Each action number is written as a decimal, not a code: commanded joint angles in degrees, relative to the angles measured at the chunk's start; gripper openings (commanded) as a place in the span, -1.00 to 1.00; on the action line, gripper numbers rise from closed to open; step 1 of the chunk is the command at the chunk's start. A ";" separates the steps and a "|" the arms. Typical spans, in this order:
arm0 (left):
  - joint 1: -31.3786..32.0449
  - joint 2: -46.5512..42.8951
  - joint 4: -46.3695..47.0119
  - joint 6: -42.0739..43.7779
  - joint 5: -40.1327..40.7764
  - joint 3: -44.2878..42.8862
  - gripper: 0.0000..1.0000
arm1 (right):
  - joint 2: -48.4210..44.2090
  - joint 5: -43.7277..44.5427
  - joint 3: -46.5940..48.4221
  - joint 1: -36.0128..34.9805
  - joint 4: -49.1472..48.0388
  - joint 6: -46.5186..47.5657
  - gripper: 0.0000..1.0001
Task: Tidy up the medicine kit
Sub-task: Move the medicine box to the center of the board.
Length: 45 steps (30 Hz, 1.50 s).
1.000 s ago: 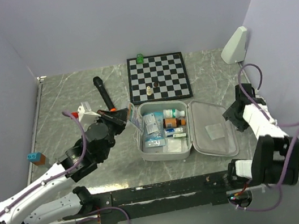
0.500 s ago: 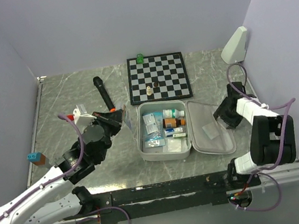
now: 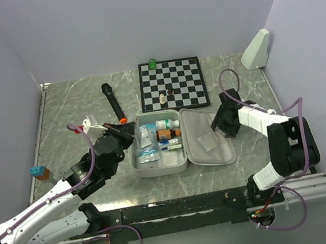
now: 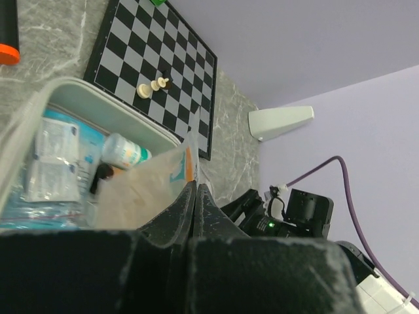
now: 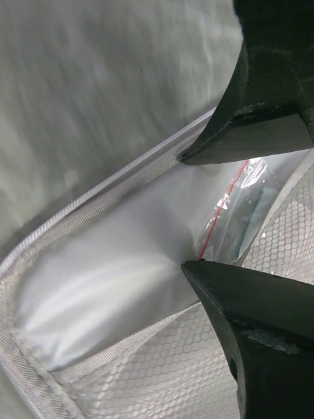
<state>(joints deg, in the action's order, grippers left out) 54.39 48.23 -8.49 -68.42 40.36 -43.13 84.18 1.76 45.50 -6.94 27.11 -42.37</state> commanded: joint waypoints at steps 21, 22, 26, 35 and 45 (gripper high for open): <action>-0.25 -2.52 -5.04 -1.62 2.35 0.24 -0.99 | -15.78 5.54 6.55 -13.89 8.21 -4.21 0.64; -0.25 -3.05 -5.65 -1.71 2.88 0.33 -0.99 | -17.98 4.93 4.97 -14.24 8.13 -4.56 0.66; -0.25 -5.07 -6.62 -2.06 4.81 1.03 -0.99 | -28.52 0.81 -6.27 -18.80 1.91 -10.96 0.76; -0.16 -9.29 -10.31 -4.96 6.84 2.44 -0.99 | -44.54 9.47 -25.89 -37.60 -10.32 -32.58 1.00; -0.25 -12.63 -14.88 -5.32 6.84 0.51 -0.99 | -44.72 26.79 -26.35 -56.32 -5.87 -50.35 1.00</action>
<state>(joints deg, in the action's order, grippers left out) 54.30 37.30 -21.26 -73.32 45.50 -40.51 39.38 19.70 15.86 -57.71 19.51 -83.79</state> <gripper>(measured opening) 0.013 0.997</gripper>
